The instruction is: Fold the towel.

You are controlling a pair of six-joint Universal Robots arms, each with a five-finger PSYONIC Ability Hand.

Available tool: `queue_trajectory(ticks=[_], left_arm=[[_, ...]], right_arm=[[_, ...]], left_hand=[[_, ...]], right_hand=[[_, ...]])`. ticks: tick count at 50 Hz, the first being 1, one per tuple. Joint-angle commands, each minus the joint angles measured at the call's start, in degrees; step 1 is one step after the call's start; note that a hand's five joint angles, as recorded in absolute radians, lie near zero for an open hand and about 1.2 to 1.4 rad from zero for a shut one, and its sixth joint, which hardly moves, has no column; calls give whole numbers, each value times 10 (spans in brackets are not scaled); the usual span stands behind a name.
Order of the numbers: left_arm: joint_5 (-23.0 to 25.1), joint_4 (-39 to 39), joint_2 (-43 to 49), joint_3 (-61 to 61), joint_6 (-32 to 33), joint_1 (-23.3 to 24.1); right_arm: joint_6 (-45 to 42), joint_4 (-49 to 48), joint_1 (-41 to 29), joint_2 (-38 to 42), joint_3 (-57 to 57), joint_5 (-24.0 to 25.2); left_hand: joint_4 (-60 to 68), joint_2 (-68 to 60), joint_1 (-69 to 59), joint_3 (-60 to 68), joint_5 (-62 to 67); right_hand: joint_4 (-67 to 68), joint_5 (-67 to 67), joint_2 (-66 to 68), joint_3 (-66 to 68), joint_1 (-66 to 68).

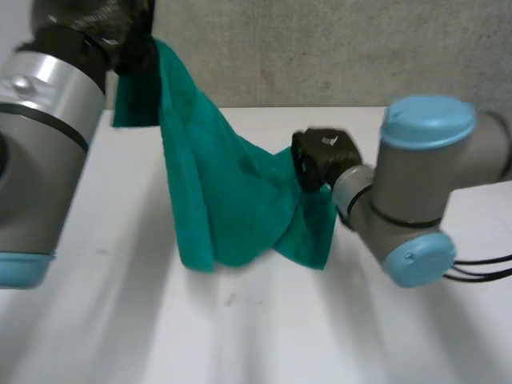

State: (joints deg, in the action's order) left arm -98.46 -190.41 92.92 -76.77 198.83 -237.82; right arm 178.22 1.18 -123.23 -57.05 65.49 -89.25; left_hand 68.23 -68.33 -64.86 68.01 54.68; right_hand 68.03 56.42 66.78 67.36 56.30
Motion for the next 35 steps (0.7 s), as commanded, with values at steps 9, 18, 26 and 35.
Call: queue_trajectory(ticks=[9,18,26,35], left_arm=[[5,13,-44,-7,-33,-19],[17,23,-87,-7,-55,-12],[30,23,-98,-16,-56,-11],[33,21,-93,-22,-55,-18]], right_arm=[[-99,68,64,-98,32,36],[-96,95,98,38,-101,195],[-60,165,93,167,-224,266],[-14,173,48,274,-328,244]], left_hand=[[118,-117,-151,120,153],[118,-117,-151,120,153],[118,-117,-151,120,153],[118,-117,-151,120,153]], right_hand=[[-522,-506,-509,-515,-405],[-579,-563,-567,-573,-462],[-580,-564,-568,-574,-463],[-120,-104,-108,-114,-3]])
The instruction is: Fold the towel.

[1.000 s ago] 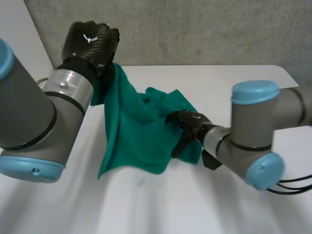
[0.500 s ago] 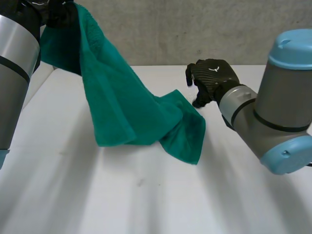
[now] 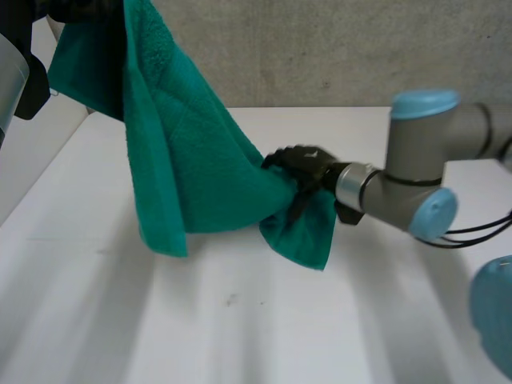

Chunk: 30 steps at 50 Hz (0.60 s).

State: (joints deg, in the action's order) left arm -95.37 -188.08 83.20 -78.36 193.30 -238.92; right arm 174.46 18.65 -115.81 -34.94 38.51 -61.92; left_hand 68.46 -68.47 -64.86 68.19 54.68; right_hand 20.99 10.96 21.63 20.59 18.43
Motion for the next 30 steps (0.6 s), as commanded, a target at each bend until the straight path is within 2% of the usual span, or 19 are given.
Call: queue_trajectory(ticks=[1,6,11,15,18,21,22,25,26,30], left_arm=[[3,-4,6,-7,1,-9],[4,-11,26,-3,2,-40],[9,-27,70,12,1,-76],[23,-42,131,31,1,-92],[27,-41,160,35,1,-92],[39,-37,194,28,0,-92],[44,-35,208,24,0,-91],[48,-31,222,15,1,-91],[51,-22,234,-3,2,-91],[53,2,246,-38,7,-91]], right_arm=[[32,-8,-25,54,-107,-97],[40,-20,-22,26,-161,-163],[16,-53,-2,-77,-146,-163],[-38,-51,1,-154,-64,-164],[-114,-42,-6,-232,35,-165],[-158,-39,-6,-267,91,-169],[-238,-35,-7,-320,194,-178],[-257,-33,-7,-329,219,-181],[-304,-14,-9,-342,290,-198],[-323,21,-41,-338,344,-222]], left_hand=[[115,-115,-151,118,153],[115,-115,-151,118,153],[115,-115,-151,118,153],[115,-115,-151,118,153],[115,-115,-151,118,153],[115,-115,-151,118,153],[115,-115,-151,118,153],[115,-115,-151,118,153],[115,-115,-151,118,153],[115,-115,-151,118,153]], right_hand=[[588,588,581,592,613],[590,590,584,594,616],[590,590,584,594,616],[590,590,584,594,616],[590,590,584,594,616],[590,590,584,594,616],[590,590,584,594,616],[590,590,584,594,616],[590,590,584,594,616],[590,590,584,594,616]])
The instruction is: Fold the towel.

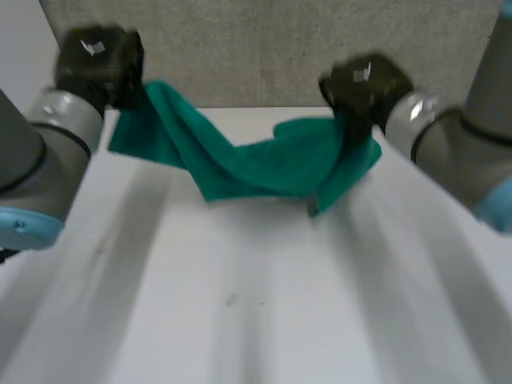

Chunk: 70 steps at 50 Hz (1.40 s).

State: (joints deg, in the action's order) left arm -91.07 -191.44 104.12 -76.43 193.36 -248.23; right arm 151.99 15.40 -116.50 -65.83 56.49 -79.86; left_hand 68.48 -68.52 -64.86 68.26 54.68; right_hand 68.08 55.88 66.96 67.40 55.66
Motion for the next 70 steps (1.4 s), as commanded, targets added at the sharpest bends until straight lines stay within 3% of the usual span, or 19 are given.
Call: queue_trajectory(ticks=[1,7,9,11,12,13,14,15,19,25,30,39,43,54,63,68,69,70], left_arm=[[10,41,40,-64,7,1],[10,76,41,-104,22,-1],[10,98,37,-122,48,0],[11,113,35,-136,72,1],[11,127,34,-148,102,2],[11,132,33,-155,117,3],[11,137,33,-159,133,4],[11,140,32,-164,151,6],[11,143,10,-173,230,10],[12,138,-12,-142,237,11],[9,139,-11,-89,207,12],[5,146,73,7,83,11],[5,160,120,24,62,11],[5,181,213,50,61,11],[12,233,277,81,65,11],[12,242,293,91,67,11],[10,241,296,97,75,11],[9,240,296,100,78,11]], right_arm=[[-100,60,-44,-26,172,-44],[-101,111,-87,28,185,-43],[-101,129,-87,39,183,-40],[-100,137,-87,40,180,-35],[-99,137,-87,40,179,-35],[-98,136,-87,40,177,-35],[-98,136,-87,40,177,-35],[-93,133,-87,39,167,-38],[-77,103,-73,31,141,-42],[-35,66,-37,4,125,-38],[-34,63,-30,7,92,-38],[-57,60,-26,98,-5,-38],[-80,59,-22,140,-35,-36],[-126,56,-21,245,-92,13],[-142,54,-21,296,-129,10],[-141,44,-20,310,-142,6],[-141,34,-20,315,-147,1],[-141,31,-20,316,-149,-1]], left_hand=[[115,-115,-151,117,153],[115,-115,-151,117,153],[110,-110,-147,113,148],[0,0,-36,2,38],[-139,139,103,-137,-101],[-212,212,176,-210,-174],[-269,270,233,-267,-231],[-310,310,274,-308,-272],[-402,403,366,-400,-364],[-477,477,440,-474,-439],[-502,502,466,-500,-464],[-517,517,481,-515,-479],[-530,531,494,-528,-492],[-541,541,504,-538,-503],[-505,506,469,-503,-467],[-413,413,377,-411,-375],[-268,268,232,-266,-230],[-203,204,167,-201,-165]], right_hand=[[119,141,130,126,243],[119,141,130,126,243],[28,50,39,35,152],[-61,-39,-50,-55,63],[-230,-208,-219,-223,-106],[-318,-296,-307,-312,-194],[-319,-297,-308,-312,-195],[-459,-437,-448,-452,-335],[-506,-484,-495,-499,-382],[-506,-484,-495,-499,-382],[-506,-484,-495,-499,-382],[-545,-523,-533,-538,-420],[-566,-544,-555,-560,-442],[-581,-559,-570,-574,-457],[-578,-556,-567,-572,-454],[-406,-384,-394,-399,-281],[-167,-145,-156,-160,-43],[-66,-44,-55,-59,58]])
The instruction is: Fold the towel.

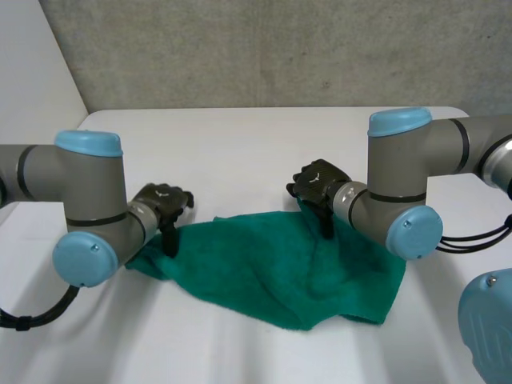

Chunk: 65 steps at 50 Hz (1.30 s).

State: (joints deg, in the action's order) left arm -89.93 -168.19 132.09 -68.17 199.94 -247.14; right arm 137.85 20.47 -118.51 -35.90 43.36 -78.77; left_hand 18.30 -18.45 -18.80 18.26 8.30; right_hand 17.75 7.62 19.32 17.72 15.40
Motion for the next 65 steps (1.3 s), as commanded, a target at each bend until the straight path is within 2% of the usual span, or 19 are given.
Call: queue_trajectory(ticks=[1,2,3,4,6,11,15,17,19,24,26,33,38,47,52,56,57,59,65], left_arm=[[-2,8,17,17,12,0],[-3,6,17,20,16,0],[-5,-1,16,29,22,0],[-6,-8,15,36,24,0],[-10,-30,13,49,26,0],[-86,-172,-22,106,38,1],[-105,-280,-68,121,49,1],[-107,-302,-79,122,51,1],[-111,-370,-114,115,51,1],[-110,-417,-151,76,48,1],[-106,-421,-158,40,48,1],[-104,-416,-159,-82,48,10],[-103,-414,-158,-171,50,12],[-104,-364,-171,-289,54,9],[-103,-295,-187,-316,66,14],[-102,-249,-192,-316,76,17],[-102,-228,-196,-312,79,20],[-101,-210,-208,-304,83,24],[-99,-203,-232,-268,84,16]], right_arm=[[0,-24,0,17,-20,-14],[0,-30,0,17,-23,-16],[1,-41,1,17,-32,-19],[1,-49,1,17,-37,-23],[2,-67,6,17,-51,-35],[8,-134,29,9,-128,-95],[14,-207,30,6,-208,-144],[20,-250,31,-10,-227,-159],[37,-292,35,-43,-220,-162],[99,-317,50,-115,-143,-156],[107,-317,51,-124,-123,-153],[123,-315,53,-212,161,-107],[120,-298,50,-228,284,-104],[122,-220,53,-229,369,-104],[124,-191,52,-229,388,-99],[124,-195,52,-228,396,-98],[124,-195,52,-228,396,-98],[126,-198,52,-226,400,-90],[128,-212,53,-227,419,-68]], left_hand=[[299,-298,-294,300,299],[368,-366,-363,368,368],[500,-498,-495,500,500],[566,-565,-561,566,566],[616,-615,-612,617,616],[617,-615,-612,617,617],[617,-615,-612,617,617],[617,-615,-612,617,617],[617,-615,-612,617,617],[617,-615,-612,617,617],[617,-615,-612,617,617],[617,-615,-612,617,617],[617,-615,-612,617,617],[617,-615,-612,617,617],[617,-615,-612,617,617],[434,-433,-429,435,434],[309,-307,-304,309,309],[196,-194,-191,196,196],[141,-140,-136,142,141]], right_hand=[[546,548,531,547,570],[622,623,606,622,645],[622,624,607,623,646],[622,624,607,623,646],[622,624,607,623,646],[622,624,607,623,646],[622,624,607,623,646],[622,624,607,623,646],[622,624,607,623,646],[622,624,607,623,646],[622,624,607,623,646],[622,624,607,623,646],[622,624,607,623,646],[622,624,607,623,646],[622,624,607,623,646],[622,624,607,623,646],[622,624,607,623,646],[622,624,607,623,646],[622,624,607,623,646]])
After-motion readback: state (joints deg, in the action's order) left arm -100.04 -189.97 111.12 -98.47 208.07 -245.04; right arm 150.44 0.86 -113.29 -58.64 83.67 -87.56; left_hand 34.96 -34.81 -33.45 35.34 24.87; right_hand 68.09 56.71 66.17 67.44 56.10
